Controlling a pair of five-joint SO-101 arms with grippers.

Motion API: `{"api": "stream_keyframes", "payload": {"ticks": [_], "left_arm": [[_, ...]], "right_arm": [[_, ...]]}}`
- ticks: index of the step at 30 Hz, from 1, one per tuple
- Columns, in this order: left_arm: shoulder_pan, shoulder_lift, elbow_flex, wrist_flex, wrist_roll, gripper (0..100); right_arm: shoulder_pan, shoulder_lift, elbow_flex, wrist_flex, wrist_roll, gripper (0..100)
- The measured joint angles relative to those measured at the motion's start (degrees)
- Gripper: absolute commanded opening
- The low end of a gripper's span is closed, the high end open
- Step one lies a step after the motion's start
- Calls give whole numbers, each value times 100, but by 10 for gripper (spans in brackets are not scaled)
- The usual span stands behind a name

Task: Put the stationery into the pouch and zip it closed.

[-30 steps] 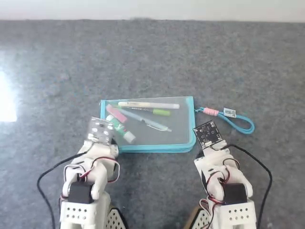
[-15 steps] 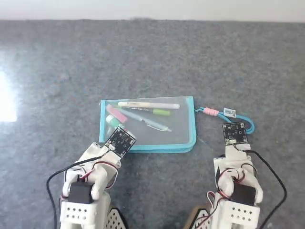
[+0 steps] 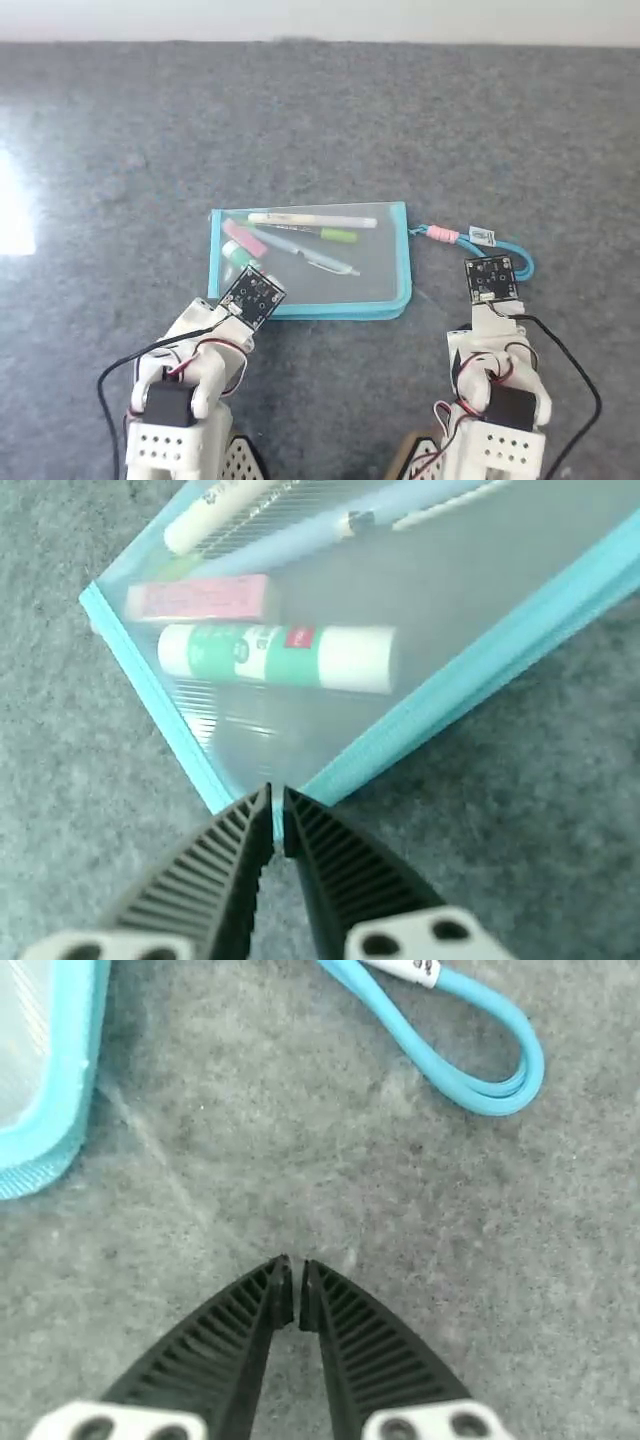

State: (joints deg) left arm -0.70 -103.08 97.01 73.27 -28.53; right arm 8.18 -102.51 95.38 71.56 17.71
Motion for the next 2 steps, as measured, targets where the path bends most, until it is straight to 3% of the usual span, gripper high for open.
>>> {"api": "stream_keyframes", "payload": {"ticks": [2], "left_arm": [[0,0,0,0,0,12]], "right_arm": [[0,0,0,0,0,37]]}}
